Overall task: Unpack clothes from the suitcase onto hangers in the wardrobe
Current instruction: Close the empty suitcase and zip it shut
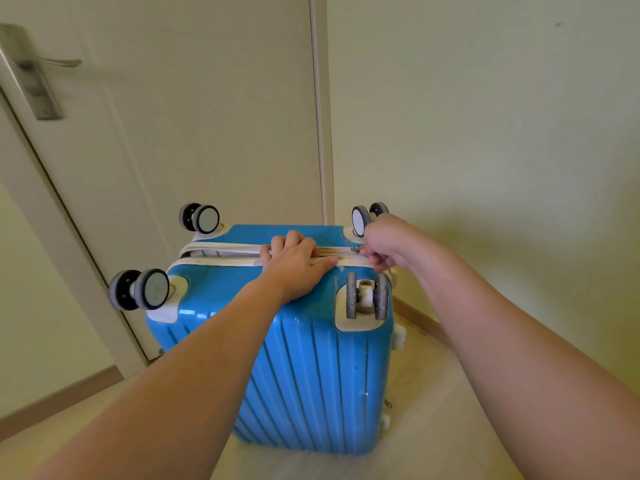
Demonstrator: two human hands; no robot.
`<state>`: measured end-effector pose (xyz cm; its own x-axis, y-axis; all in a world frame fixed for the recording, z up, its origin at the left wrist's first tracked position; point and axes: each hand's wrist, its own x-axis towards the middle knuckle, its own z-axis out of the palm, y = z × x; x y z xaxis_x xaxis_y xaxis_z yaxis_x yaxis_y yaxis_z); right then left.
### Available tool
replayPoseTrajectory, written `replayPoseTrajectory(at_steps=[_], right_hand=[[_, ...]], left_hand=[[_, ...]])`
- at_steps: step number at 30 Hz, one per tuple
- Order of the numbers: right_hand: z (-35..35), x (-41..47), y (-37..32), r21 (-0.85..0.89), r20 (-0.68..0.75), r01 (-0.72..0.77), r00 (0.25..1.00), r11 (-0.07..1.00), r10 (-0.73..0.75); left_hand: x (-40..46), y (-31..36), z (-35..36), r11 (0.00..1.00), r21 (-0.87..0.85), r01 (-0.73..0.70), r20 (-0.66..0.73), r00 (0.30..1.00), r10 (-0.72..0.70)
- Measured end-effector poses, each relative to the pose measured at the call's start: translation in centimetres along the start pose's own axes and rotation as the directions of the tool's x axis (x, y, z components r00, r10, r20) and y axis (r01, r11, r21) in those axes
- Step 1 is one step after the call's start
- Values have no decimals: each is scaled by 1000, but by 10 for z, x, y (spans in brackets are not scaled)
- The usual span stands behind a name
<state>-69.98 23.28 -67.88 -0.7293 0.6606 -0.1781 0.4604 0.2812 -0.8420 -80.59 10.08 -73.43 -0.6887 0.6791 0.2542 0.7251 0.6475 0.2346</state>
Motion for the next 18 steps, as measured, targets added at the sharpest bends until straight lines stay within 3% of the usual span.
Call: replayPoseTrajectory(at_steps=[3, 6, 15, 18], right_hand=[[6, -3, -4, 1, 10, -3, 1000, 1000, 3], [13, 5, -11, -83, -21, -39, 999, 996, 37], [65, 0, -45, -224, 90, -6, 996, 975, 27], [75, -1, -55, -297, 116, -23, 991, 955, 60]], left_hand=[[-3, -30, -9, 999, -6, 32, -81, 996, -32], [-7, -66, -15, 990, 38, 139, -27, 990, -138], [-13, -87, -31, 998, -45, 53, 103, 994, -48], [-25, -118, -44, 961, 80, 266, 142, 951, -275]])
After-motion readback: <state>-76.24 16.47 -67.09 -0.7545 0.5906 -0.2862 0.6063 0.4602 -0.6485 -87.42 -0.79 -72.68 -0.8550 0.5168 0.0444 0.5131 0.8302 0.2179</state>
